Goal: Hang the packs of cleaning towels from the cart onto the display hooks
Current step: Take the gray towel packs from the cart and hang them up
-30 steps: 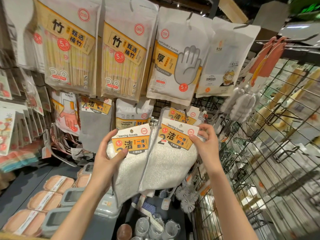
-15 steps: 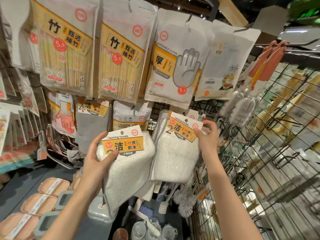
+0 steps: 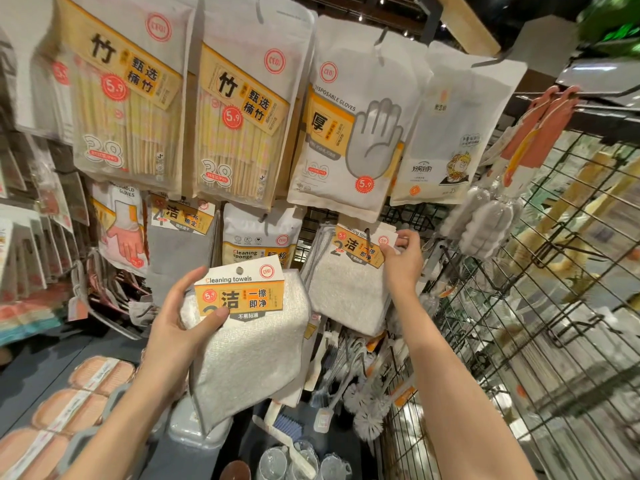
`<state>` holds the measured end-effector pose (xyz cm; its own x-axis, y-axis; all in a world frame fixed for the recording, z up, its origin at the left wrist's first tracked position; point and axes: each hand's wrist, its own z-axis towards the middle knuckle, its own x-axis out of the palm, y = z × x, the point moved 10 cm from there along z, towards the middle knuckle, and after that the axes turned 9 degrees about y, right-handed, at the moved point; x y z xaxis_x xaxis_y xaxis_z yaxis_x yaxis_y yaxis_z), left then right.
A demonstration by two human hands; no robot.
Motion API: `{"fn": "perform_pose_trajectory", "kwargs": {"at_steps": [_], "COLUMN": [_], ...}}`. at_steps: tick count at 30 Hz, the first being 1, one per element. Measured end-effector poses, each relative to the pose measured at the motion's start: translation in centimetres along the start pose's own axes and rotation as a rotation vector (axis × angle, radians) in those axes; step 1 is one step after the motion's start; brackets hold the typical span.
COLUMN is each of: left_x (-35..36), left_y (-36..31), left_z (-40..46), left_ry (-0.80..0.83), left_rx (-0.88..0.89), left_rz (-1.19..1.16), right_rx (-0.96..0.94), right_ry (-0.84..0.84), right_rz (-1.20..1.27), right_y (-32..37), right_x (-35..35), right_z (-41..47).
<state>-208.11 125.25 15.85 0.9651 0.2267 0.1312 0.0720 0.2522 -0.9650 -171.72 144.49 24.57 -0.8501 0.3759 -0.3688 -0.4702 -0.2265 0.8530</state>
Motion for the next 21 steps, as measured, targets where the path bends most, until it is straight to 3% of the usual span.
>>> {"fn": "perform_pose_trajectory", "kwargs": {"at_steps": [5, 14, 18, 21], "left_x": [0.2, 1.3, 2.7, 3.6], "left_y": [-0.1, 0.0, -0.3, -0.5], "left_z": [-0.1, 0.2, 0.4, 0.4], "left_ry": [0.014, 0.066, 0.1, 0.115], "left_rx": [-0.008, -0.008, -0.011, -0.013], "left_rz": [0.009, -0.049, -0.082, -0.112], "right_rx": [-0.003, -0.06, -0.095, -0.099], "right_ry": [-0.032, -0.038, 0.061, 0.257], "right_rz": [-0.067, 0.025, 0.168, 0.146], "right_y": [0.1, 2.8, 5.2, 6.9], "right_x": [0.0, -2.1, -2.6, -1.1], "right_z": [0.6, -1.1, -3.8, -6.4]}}
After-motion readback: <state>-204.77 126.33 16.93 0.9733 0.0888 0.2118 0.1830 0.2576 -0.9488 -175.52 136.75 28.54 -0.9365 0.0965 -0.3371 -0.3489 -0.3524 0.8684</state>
